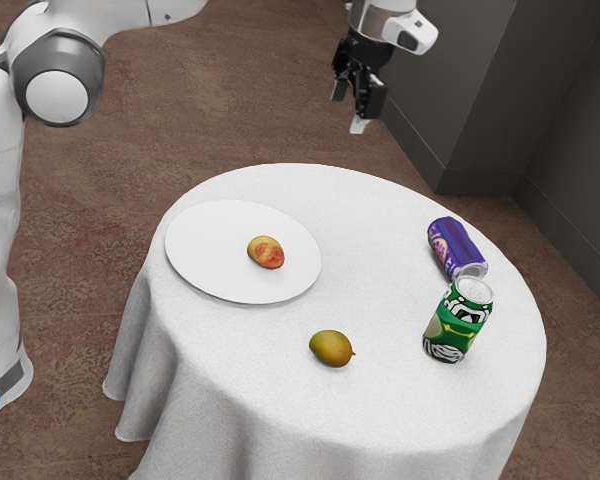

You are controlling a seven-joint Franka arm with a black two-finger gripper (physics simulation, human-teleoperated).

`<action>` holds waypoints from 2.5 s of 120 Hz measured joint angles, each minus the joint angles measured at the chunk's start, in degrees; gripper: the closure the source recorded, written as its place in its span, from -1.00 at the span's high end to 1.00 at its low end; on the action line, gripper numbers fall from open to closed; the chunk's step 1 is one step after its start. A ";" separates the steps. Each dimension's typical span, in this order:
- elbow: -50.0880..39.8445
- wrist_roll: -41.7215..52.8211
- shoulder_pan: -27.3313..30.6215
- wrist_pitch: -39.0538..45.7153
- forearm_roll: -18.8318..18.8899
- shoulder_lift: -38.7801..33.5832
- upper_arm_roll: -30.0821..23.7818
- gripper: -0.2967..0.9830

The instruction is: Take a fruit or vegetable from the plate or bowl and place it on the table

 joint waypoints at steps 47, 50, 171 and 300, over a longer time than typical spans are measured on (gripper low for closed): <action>12.47 0.14 -5.70 -5.13 5.81 -3.20 -2.44 0.53; 11.95 0.15 -5.55 -5.33 6.10 -2.50 -2.40 0.53; -52.14 0.56 1.49 27.17 -1.30 -24.48 -4.64 0.54; -66.03 0.91 1.97 42.07 -0.35 -25.35 1.31 0.54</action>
